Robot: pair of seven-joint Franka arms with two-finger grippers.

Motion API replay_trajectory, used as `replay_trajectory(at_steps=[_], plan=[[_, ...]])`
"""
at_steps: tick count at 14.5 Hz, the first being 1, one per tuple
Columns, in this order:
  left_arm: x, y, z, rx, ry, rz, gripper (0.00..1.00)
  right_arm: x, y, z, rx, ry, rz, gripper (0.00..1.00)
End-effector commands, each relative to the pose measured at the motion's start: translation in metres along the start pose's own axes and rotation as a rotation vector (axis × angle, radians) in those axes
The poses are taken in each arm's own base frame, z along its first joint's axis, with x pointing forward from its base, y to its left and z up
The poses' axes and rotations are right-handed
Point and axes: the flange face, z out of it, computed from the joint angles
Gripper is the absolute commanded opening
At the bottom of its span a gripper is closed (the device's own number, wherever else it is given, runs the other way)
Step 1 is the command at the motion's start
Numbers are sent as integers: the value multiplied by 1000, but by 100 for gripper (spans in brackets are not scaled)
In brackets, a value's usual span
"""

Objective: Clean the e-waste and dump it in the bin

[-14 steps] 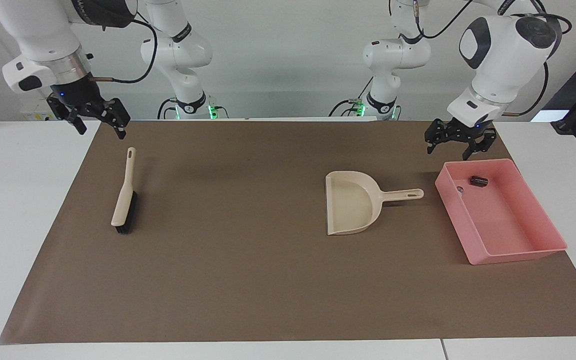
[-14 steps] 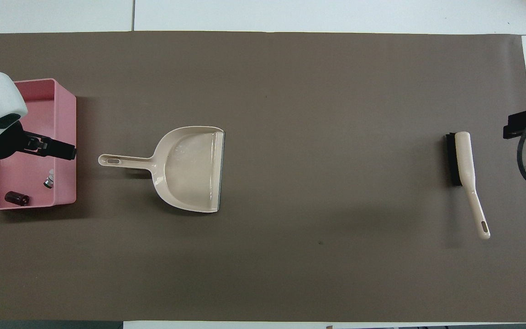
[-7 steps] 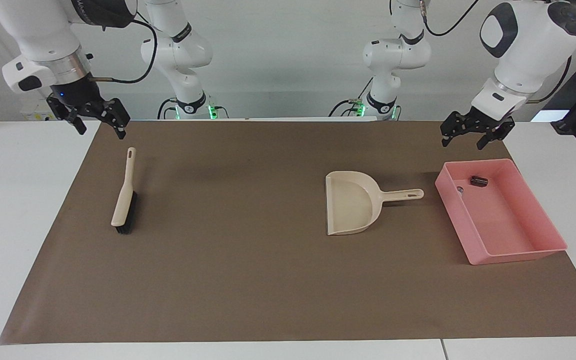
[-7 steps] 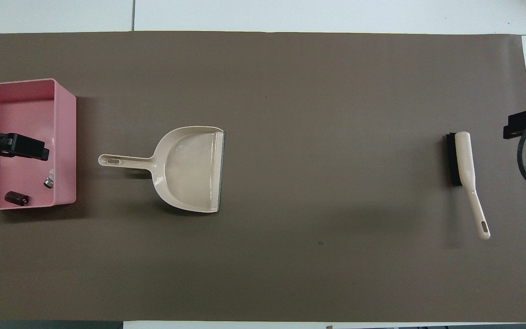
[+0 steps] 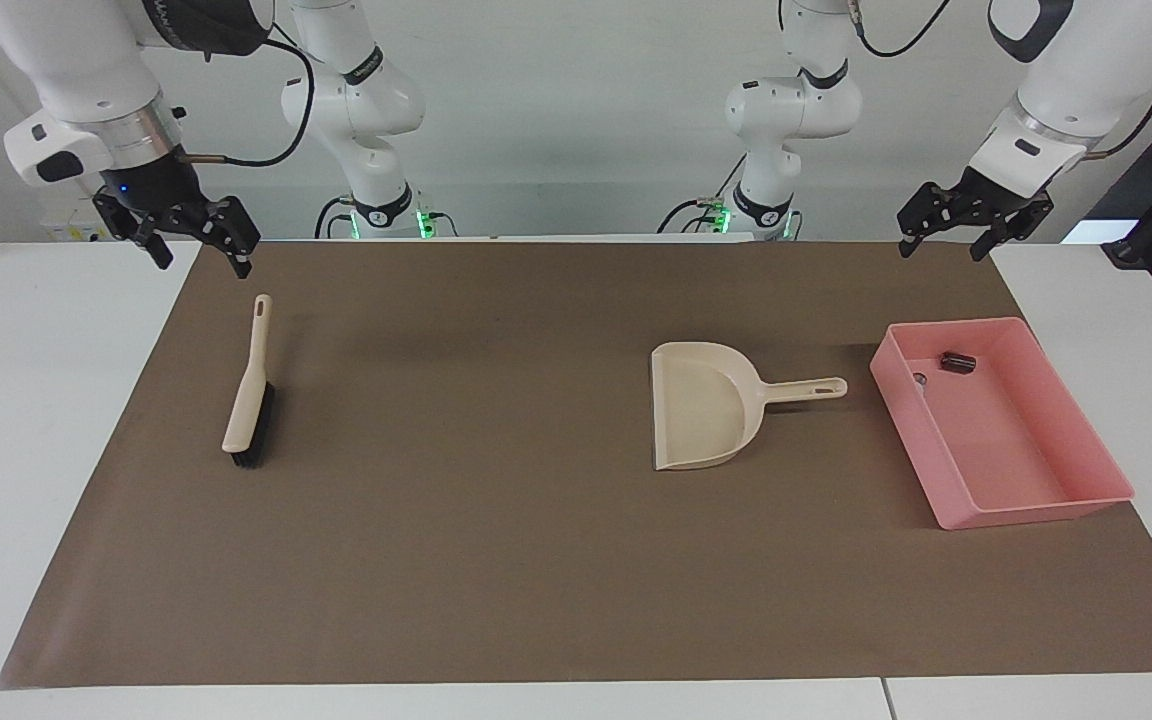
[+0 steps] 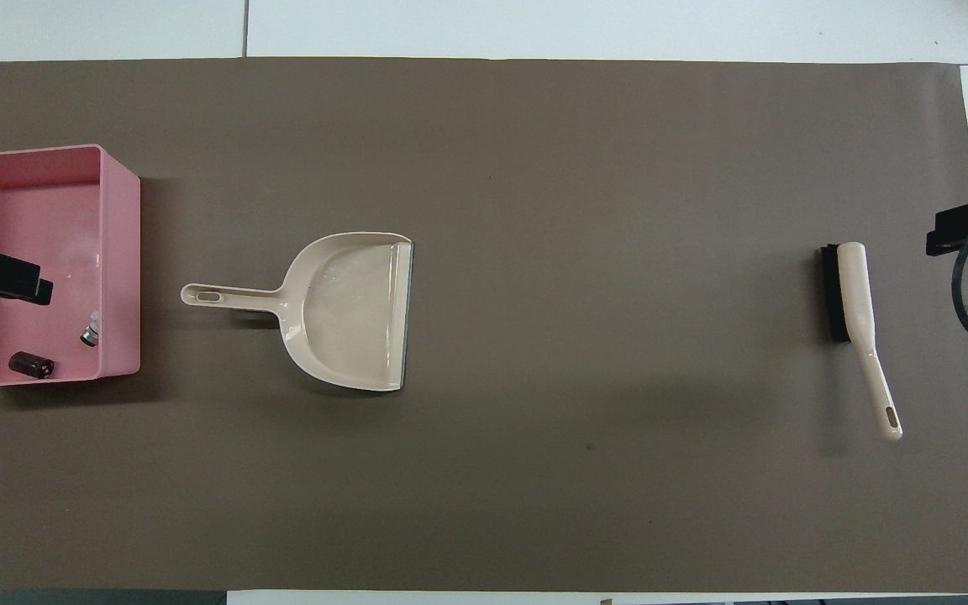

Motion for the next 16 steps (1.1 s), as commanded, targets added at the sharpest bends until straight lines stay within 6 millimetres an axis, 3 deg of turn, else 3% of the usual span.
replay_trajectory(at_steps=[1,5,11,16], plan=[[15,-9,-10,2,-23,-23,99,-4,3,0,10,-6,-9,100],[11,1,-19,27,-5,-8,99,-4,3,0,10,-6,-9,100],[6,2,-6,27,-8,2,99,-4,3,0,10,-6,-9,100],[4,-10,-7,24,-12,-24,99,-4,3,0,10,-6,-9,100]])
